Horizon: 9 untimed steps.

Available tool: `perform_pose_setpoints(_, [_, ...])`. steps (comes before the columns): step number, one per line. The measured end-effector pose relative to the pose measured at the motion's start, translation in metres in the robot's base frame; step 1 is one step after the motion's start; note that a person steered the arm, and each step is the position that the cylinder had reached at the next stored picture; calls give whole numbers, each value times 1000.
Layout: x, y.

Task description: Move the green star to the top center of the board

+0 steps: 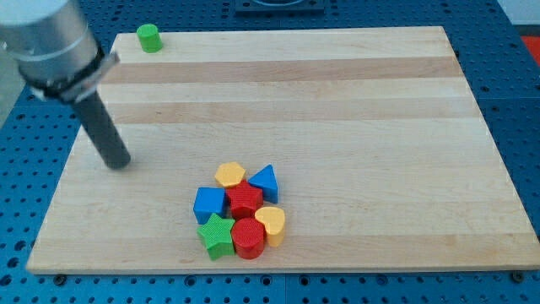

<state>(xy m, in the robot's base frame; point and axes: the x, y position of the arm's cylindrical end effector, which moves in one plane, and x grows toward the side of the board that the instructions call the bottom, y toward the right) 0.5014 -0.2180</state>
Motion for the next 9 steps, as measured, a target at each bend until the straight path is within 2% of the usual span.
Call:
perform_pose_setpoints(1, [67,30])
perform_pose_setpoints(2, [116,61])
perform_pose_setpoints(3, [117,64])
perform_pose_setpoints(6, [117,139])
perform_pose_setpoints(9, [110,185])
